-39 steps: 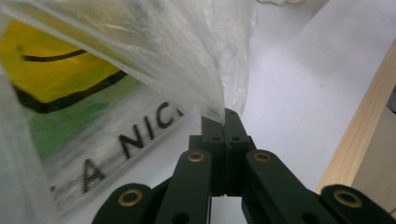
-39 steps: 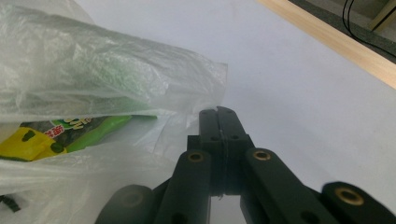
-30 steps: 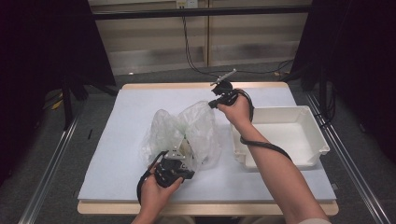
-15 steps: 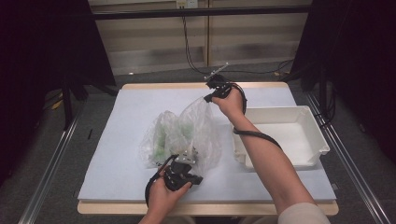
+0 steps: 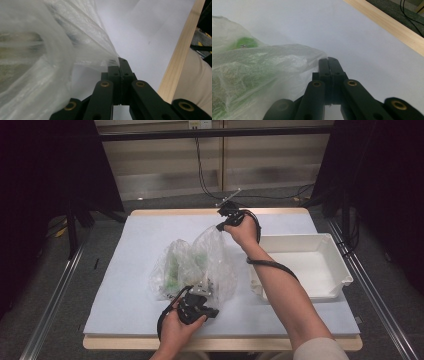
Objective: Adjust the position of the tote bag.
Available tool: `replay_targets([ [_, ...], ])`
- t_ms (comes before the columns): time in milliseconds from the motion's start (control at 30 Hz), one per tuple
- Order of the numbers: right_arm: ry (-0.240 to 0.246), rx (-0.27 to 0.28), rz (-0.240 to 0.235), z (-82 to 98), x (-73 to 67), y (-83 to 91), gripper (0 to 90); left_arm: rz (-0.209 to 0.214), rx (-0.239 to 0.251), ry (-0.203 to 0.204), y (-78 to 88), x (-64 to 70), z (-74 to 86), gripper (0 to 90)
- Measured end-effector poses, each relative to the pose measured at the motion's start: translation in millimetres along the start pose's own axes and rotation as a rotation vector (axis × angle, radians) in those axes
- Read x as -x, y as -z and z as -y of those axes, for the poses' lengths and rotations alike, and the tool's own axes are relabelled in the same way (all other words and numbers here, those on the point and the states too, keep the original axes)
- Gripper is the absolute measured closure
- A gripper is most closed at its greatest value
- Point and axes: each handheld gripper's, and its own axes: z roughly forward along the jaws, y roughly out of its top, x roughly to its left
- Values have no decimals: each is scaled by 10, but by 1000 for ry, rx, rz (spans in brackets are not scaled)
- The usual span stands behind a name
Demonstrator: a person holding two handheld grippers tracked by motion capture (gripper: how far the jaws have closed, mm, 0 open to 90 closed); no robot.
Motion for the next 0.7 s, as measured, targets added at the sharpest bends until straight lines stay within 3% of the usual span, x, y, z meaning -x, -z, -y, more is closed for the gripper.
replay_targets([
  [100, 1, 18, 6, 55, -43, 76, 775, -5, 14, -4, 25, -24, -2, 900],
  [267, 14, 29, 9, 109, -87, 193, 699, -13, 30, 5, 55, -42, -6, 900],
  [433, 38, 47, -12, 209, -193, 393, 596, -40, 58, 6, 159, -71, -29, 769],
  [700, 73, 79, -42, 319, -374, 537, 541, -64, 72, 33, 265, -139, -34, 649],
])
